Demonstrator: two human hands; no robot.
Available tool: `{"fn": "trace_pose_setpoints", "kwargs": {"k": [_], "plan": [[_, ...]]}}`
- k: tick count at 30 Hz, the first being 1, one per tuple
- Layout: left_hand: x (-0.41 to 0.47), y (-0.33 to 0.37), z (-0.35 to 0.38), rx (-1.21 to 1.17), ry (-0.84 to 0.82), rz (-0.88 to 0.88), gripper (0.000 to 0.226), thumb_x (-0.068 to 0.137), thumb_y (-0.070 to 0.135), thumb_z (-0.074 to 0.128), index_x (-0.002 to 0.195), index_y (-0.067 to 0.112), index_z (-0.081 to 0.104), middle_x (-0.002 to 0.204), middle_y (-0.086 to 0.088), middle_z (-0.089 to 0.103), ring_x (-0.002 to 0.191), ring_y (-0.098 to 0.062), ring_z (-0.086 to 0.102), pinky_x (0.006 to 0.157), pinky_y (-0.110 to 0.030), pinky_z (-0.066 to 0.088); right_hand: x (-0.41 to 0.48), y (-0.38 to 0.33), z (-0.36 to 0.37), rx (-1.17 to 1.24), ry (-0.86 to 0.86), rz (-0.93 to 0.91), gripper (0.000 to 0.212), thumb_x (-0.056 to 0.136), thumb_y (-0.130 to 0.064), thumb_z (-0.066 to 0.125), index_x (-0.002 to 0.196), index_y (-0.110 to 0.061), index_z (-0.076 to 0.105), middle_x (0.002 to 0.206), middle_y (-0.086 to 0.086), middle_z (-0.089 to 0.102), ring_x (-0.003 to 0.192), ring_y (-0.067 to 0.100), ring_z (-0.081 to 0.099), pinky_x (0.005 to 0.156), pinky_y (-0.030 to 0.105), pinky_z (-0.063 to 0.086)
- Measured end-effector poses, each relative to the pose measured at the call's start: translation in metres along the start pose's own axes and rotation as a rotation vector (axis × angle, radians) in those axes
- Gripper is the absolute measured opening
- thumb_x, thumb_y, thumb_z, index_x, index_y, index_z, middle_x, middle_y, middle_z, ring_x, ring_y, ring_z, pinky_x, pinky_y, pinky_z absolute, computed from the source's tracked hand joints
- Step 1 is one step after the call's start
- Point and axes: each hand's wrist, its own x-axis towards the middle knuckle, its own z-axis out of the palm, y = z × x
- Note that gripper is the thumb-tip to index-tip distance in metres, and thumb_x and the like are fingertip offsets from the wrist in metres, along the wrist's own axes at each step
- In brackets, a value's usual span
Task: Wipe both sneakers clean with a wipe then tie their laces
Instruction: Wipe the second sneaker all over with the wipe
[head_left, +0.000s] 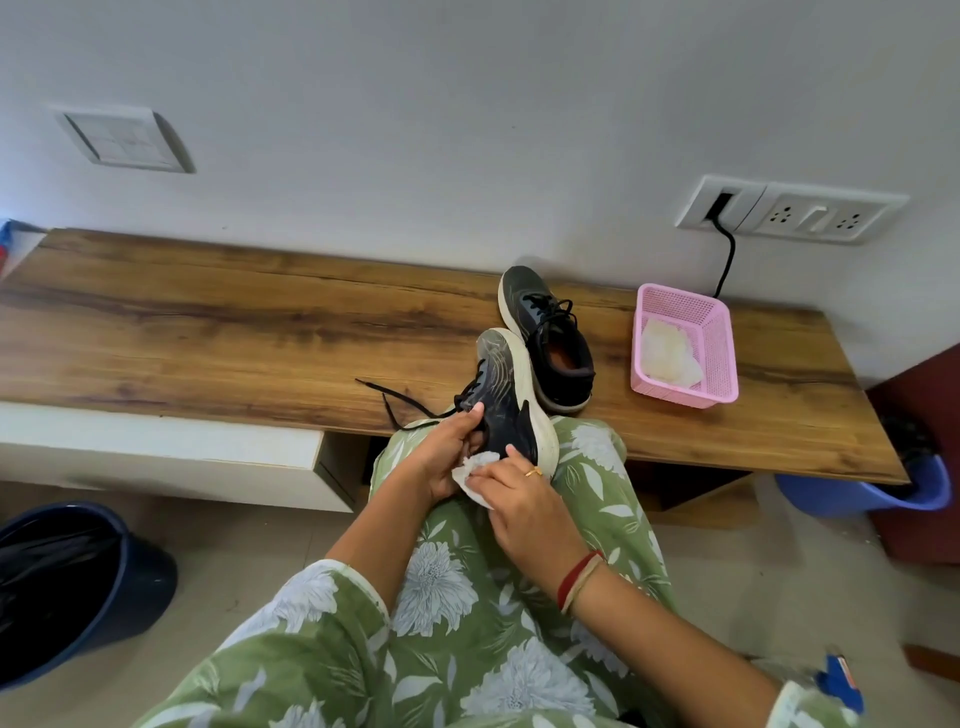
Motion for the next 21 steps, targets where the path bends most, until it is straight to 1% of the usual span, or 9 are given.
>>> {"fn": "trace_pose_setpoints", "kwargs": {"k": [2,5,7,10,13,16,19,20,21], "plan": [[-0.001,0.0,-0.001,-0.009,0.008,-0.02,0.021,0.094,0.031,0.053,0.084,0.013,0.059,0.077,-0.005,0.057,0.065,-0.012,0.055,0.062,-0.024,0.048,0.0,0.007,-0.003,0.038,0.004,0.018,0.032,0.079,-0.003,0.045,0.099,-0.009,0.068,0.096,0.002,0.066,0.092,0.017,0.06,0.108,0.035,0.033],[0.002,0.0,-0.004,-0.072,-0.044,-0.044,0.036,0.1,0.031,0.042,0.101,0.003,0.065,0.091,-0.014,0.069,0.076,-0.02,0.069,0.075,-0.029,0.056,0.005,0.013,-0.011,0.01,0.091,0.161,0.031,0.08,0.0,0.047,0.103,-0.007,0.067,0.099,0.003,0.065,0.095,0.018,0.058,0.111,0.035,0.029],[0.0,0.0,-0.004,-0.039,-0.026,-0.044,0.032,0.098,0.031,0.046,0.1,0.005,0.063,0.09,-0.013,0.066,0.075,-0.02,0.065,0.071,-0.028,0.056,0.004,0.005,-0.004,-0.034,0.038,0.117,0.036,0.083,-0.006,0.037,0.102,-0.005,0.067,0.097,0.005,0.066,0.092,0.02,0.06,0.106,0.04,0.038],[0.001,-0.001,-0.005,-0.017,0.006,-0.028,0.022,0.094,0.031,0.052,0.09,0.011,0.06,0.085,-0.007,0.056,0.073,-0.014,0.055,0.066,-0.024,0.05,-0.002,-0.002,0.002,0.02,-0.025,-0.011,0.033,0.082,-0.003,0.042,0.102,-0.006,0.068,0.096,0.005,0.067,0.093,0.019,0.06,0.104,0.038,0.04],[0.0,0.001,-0.007,-0.042,-0.017,-0.035,0.032,0.099,0.031,0.045,0.097,0.006,0.065,0.09,-0.011,0.066,0.077,-0.018,0.065,0.073,-0.029,0.053,0.007,0.006,-0.008,0.056,0.021,0.113,0.034,0.077,0.005,0.055,0.106,-0.008,0.066,0.101,0.005,0.065,0.102,0.023,0.058,0.109,0.032,0.031],[0.002,-0.001,-0.005,-0.037,-0.035,-0.058,0.036,0.1,0.031,0.043,0.107,0.002,0.062,0.094,-0.014,0.07,0.079,-0.021,0.069,0.076,-0.03,0.057,0.011,0.0,-0.008,-0.006,0.075,0.18,0.033,0.083,-0.003,0.042,0.104,-0.007,0.067,0.098,0.004,0.066,0.095,0.022,0.061,0.109,0.03,0.032],[0.001,-0.001,-0.007,-0.017,0.009,-0.038,0.021,0.096,0.028,0.051,0.09,0.01,0.06,0.07,0.0,0.068,0.063,-0.008,0.063,0.064,-0.019,0.052,-0.006,-0.006,0.001,-0.02,-0.001,0.01,0.036,0.085,-0.011,0.036,0.101,-0.009,0.068,0.099,0.003,0.069,0.094,0.017,0.064,0.099,0.035,0.045],[0.001,-0.001,-0.008,-0.005,0.043,-0.027,0.019,0.09,0.032,0.06,0.088,0.013,0.059,0.069,0.004,0.065,0.062,-0.005,0.058,0.065,-0.016,0.047,-0.011,-0.006,0.0,0.026,-0.018,-0.001,0.035,0.085,-0.01,0.038,0.102,-0.011,0.069,0.1,0.001,0.069,0.094,0.013,0.063,0.098,0.034,0.046],[0.004,-0.002,-0.012,0.005,0.038,-0.019,0.029,0.078,0.038,0.071,0.09,0.015,0.059,0.073,0.004,0.061,0.066,-0.004,0.054,0.068,-0.019,0.045,-0.013,-0.006,-0.005,0.124,-0.019,0.052,0.034,0.085,-0.008,0.041,0.103,-0.012,0.069,0.102,0.0,0.068,0.093,0.008,0.061,0.095,0.03,0.048]]}}
